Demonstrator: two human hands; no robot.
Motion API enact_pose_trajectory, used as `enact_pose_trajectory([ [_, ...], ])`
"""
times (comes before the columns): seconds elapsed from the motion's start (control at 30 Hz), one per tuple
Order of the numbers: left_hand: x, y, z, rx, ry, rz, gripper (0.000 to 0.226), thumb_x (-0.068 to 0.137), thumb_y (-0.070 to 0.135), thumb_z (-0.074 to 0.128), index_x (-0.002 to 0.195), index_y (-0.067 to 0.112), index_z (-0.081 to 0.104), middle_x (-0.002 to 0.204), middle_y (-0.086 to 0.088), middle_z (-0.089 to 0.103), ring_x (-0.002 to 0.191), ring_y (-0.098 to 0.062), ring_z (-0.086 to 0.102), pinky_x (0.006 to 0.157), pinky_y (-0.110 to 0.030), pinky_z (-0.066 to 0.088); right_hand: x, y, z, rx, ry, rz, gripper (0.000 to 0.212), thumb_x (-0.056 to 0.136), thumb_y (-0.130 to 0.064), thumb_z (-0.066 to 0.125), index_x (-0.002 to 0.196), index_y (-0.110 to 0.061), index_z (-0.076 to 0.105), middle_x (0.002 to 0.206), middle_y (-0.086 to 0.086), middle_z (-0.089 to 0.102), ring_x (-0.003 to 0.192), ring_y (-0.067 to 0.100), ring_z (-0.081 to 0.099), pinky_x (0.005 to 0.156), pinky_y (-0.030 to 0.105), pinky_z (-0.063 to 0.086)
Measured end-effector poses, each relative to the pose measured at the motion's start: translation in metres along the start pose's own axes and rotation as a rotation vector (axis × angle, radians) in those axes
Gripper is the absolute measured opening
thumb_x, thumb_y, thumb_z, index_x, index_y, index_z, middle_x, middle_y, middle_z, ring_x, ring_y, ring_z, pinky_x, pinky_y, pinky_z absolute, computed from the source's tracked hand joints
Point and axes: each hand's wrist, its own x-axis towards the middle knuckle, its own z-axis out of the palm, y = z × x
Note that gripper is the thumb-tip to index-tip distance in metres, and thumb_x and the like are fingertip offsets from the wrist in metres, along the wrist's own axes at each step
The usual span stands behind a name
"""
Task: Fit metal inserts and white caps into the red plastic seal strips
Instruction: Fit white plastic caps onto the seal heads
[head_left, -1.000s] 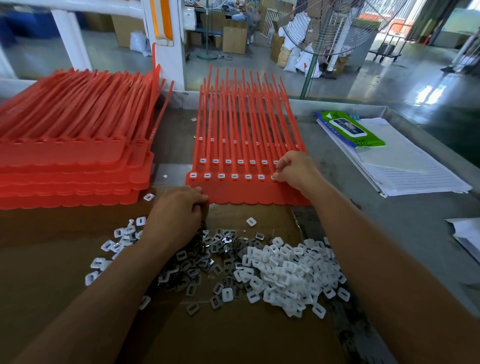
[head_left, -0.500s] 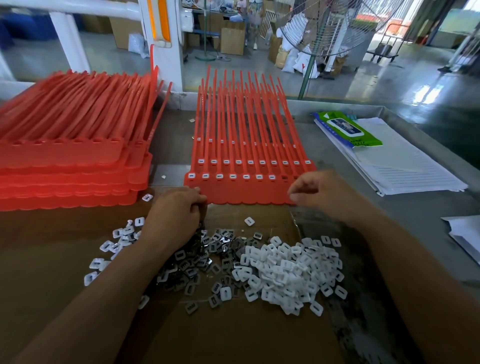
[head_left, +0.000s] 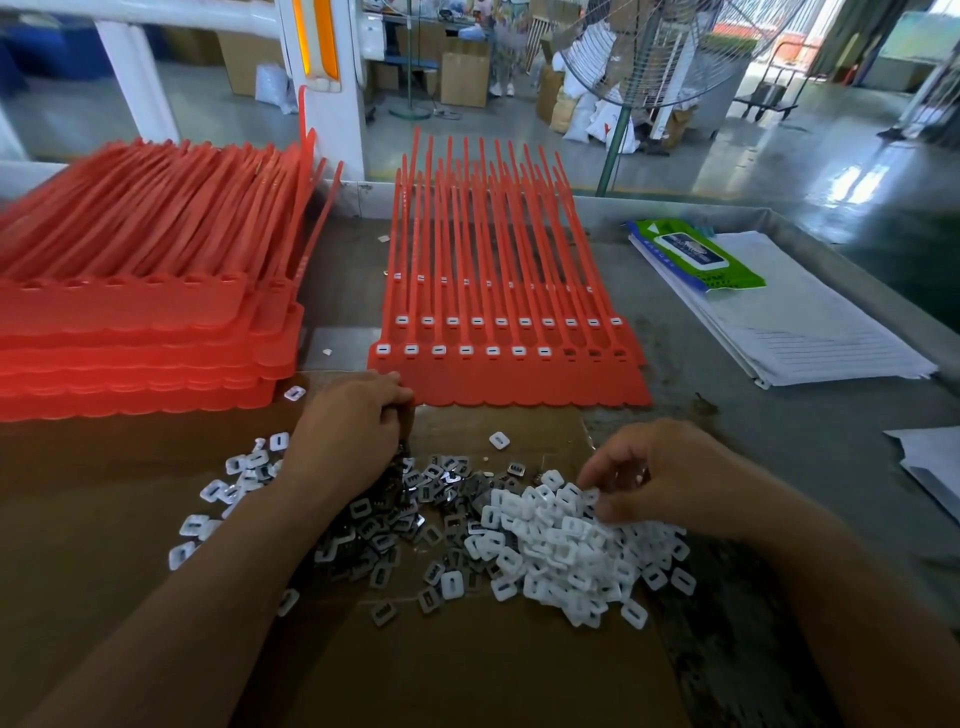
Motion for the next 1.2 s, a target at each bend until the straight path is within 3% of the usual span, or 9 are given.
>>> enact_pose_trajectory([
  [0.13,0.000,0.000,0.000,0.004,0.000,-0.006,0.034,0.084,0.002,0.049,0.112,0.012,0.063,0.127,-0.003,0.055,0.122,-0.019,0.046,0.107,-0.034,0.030,0.002,-0.001,0.002,-0.005,0.013,-0.005,0.018,0.073,-0.026,0.075,0.067,-0.038,0.064,0.068,-0.019,0.064,0.067,-0.008,0.059,0.059,0.004,0.042],
  [0.43,0.000,0.000,0.001,-0.005,0.003,-0.007,0.034,0.083,0.001,0.049,0.112,0.011,0.063,0.127,-0.004,0.056,0.121,-0.020,0.047,0.106,-0.034,0.031,0.001,0.003,-0.001,0.032,0.079,0.005,0.023,0.084,-0.021,0.064,0.071,-0.039,0.062,0.071,-0.029,0.064,0.064,-0.007,0.060,0.058,0.007,0.044],
  [0.7,0.001,-0.002,0.003,-0.011,0.011,0.001,0.034,0.081,-0.001,0.049,0.109,0.010,0.065,0.125,-0.005,0.057,0.119,-0.019,0.049,0.104,-0.026,0.028,0.003,0.005,0.000,0.151,0.190,0.074,0.017,0.084,-0.016,0.061,0.071,-0.027,0.065,0.069,-0.005,0.069,0.073,0.021,0.066,0.071,0.036,0.053],
  [0.83,0.001,-0.002,0.003,-0.016,0.012,0.003,0.034,0.081,-0.001,0.050,0.109,0.010,0.065,0.125,-0.005,0.057,0.119,-0.020,0.049,0.105,-0.029,0.030,0.010,0.005,-0.002,0.317,0.290,0.148,0.022,0.081,-0.011,0.059,0.061,-0.018,0.061,0.059,-0.002,0.067,0.054,0.009,0.063,0.057,0.028,0.046],
  [0.93,0.001,-0.002,0.002,-0.015,0.011,0.006,0.034,0.081,-0.001,0.049,0.109,0.010,0.065,0.125,-0.005,0.057,0.119,-0.020,0.049,0.104,-0.029,0.030,0.017,0.007,-0.006,0.206,0.370,0.114,0.023,0.085,-0.021,0.060,0.062,-0.020,0.057,0.051,-0.009,0.061,0.045,0.000,0.051,0.056,0.024,0.041],
  [1.07,0.000,-0.001,0.002,-0.011,0.018,0.004,0.034,0.081,-0.001,0.049,0.110,0.010,0.065,0.125,-0.004,0.057,0.118,-0.019,0.050,0.105,-0.030,0.031,0.032,0.008,-0.015,0.174,0.450,0.058,0.021,0.084,-0.013,0.063,0.068,-0.025,0.056,0.061,-0.006,0.060,0.054,0.007,0.052,0.061,0.027,0.044],
  [1.2,0.000,-0.002,0.002,-0.014,0.024,0.006,0.034,0.081,-0.001,0.050,0.109,0.010,0.065,0.124,-0.005,0.058,0.118,-0.020,0.050,0.106,-0.032,0.032,0.053,0.013,-0.021,0.224,0.508,0.064,0.022,0.087,-0.008,0.058,0.077,-0.027,0.058,0.074,-0.002,0.063,0.063,0.009,0.058,0.061,0.021,0.048],
])
